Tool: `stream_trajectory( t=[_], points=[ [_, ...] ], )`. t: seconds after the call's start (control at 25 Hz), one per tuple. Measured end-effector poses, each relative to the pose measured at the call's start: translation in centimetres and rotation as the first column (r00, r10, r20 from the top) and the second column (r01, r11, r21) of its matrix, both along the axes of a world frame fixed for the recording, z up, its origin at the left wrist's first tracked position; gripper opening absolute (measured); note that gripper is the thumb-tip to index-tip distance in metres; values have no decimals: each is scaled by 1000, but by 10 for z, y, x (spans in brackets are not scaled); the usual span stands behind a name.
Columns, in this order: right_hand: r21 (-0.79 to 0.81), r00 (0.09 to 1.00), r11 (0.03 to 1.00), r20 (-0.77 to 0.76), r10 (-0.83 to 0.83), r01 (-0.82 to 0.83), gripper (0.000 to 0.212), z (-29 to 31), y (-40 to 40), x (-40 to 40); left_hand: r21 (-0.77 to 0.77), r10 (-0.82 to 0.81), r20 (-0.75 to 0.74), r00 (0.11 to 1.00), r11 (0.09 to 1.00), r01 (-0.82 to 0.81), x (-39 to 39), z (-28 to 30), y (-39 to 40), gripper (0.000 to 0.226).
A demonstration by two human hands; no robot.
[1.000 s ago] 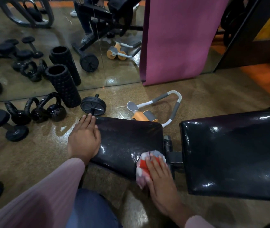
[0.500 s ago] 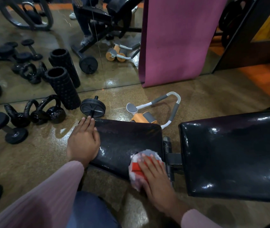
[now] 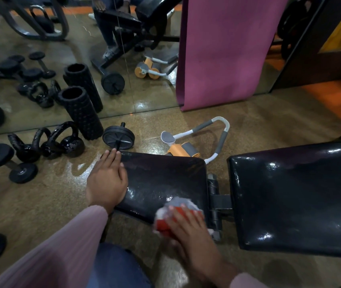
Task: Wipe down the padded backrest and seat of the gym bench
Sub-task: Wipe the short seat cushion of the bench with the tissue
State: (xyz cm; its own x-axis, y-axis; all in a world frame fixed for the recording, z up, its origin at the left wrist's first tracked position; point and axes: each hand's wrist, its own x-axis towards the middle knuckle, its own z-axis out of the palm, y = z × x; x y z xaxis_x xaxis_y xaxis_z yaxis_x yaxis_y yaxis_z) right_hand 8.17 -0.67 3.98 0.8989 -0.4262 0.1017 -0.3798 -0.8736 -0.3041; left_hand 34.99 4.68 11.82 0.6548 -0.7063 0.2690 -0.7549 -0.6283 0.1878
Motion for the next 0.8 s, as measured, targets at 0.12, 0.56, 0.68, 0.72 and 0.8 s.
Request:
stream_trajectory(
  t=[0.12, 0.56, 0.68, 0.72, 0.8],
  points=[
    [162, 972, 958, -21, -236, 236, 63, -1, -21, -1, -1, 11, -4, 1000, 1000, -11, 2, -2, 3, 50],
    [112, 997, 991, -1, -78, 78, 65, 7, -5, 0, 6, 7, -1, 1000, 1000, -7, 0, 0, 1, 50],
    [226, 959, 932, -44, -281, 284, 67, 12, -26, 17, 11, 12, 2, 1000, 1000, -12, 0, 0, 3, 50],
    [217, 951, 927, -43, -305, 307, 68, 16, -29, 37, 11, 8, -1, 1000, 1000, -8, 1, 0, 3, 50],
    [170, 973, 959, -14, -228, 227, 68, 27, -21, 77, 4, 4, -2, 1000, 1000, -4, 1, 0, 3, 50]
  ],
)
